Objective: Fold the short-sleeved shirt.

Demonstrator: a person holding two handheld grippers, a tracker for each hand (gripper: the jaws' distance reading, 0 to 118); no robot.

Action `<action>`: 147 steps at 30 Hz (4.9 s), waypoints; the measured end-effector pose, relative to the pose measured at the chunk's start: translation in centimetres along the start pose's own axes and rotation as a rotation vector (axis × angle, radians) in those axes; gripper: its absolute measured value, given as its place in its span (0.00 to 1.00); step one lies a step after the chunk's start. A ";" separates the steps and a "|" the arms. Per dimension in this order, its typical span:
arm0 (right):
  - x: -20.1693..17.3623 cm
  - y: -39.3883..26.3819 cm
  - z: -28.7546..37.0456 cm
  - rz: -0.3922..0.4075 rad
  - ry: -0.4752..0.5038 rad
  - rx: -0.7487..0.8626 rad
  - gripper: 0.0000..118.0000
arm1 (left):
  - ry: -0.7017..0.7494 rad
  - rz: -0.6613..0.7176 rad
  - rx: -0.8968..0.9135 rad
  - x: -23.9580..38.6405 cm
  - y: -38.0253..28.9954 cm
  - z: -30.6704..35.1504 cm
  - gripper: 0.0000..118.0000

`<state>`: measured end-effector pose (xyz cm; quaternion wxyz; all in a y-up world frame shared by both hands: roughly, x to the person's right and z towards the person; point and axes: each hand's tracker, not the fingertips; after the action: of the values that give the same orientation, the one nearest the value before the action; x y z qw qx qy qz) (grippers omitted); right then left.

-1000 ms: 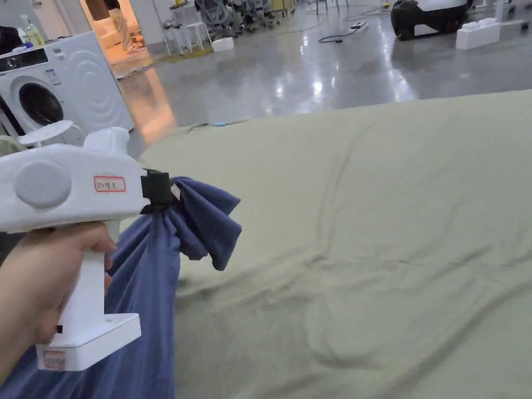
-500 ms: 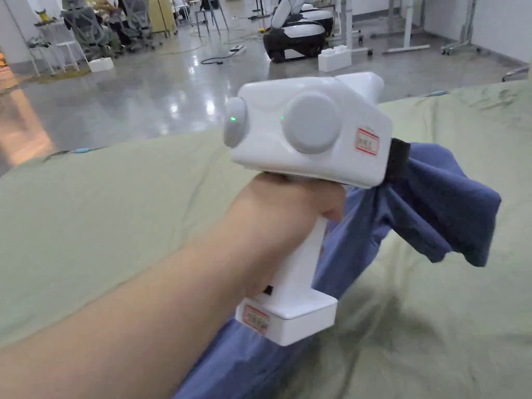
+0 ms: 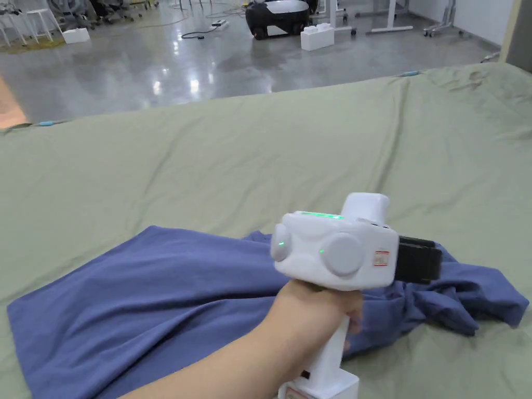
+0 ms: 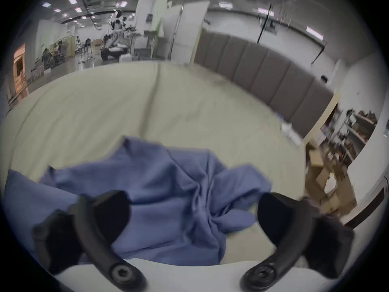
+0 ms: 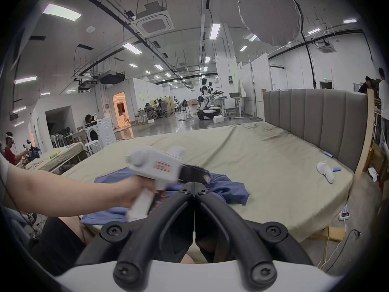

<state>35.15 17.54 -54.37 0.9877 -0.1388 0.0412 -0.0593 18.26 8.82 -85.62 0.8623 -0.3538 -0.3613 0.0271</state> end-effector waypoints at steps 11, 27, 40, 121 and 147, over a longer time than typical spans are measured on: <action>-4.6 2.2 -3.6 0.095 0.047 0.060 0.03 | 0.434 0.021 0.371 -11.5 -7.8 33.0 1.00; -9.5 1.2 -11.3 0.179 0.031 -0.096 0.03 | 0.642 0.309 0.317 -28.2 -15.5 34.5 0.01; -9.7 0.1 -13.9 0.198 0.019 -0.129 0.03 | 0.848 0.331 0.026 -35.2 -13.1 24.8 0.04; -1.6 41.9 -35.6 0.246 -0.419 0.425 0.02 | 0.998 0.114 0.739 -34.1 26.3 43.8 0.01; 4.3 14.4 -48.4 0.148 -0.553 0.163 0.02 | 0.994 0.061 0.431 -39.5 7.4 18.0 0.01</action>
<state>36.19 17.71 -105.08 0.9710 -0.0665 -0.2241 0.0498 -20.87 13.05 -105.40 0.9811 -0.1497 0.1140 -0.0449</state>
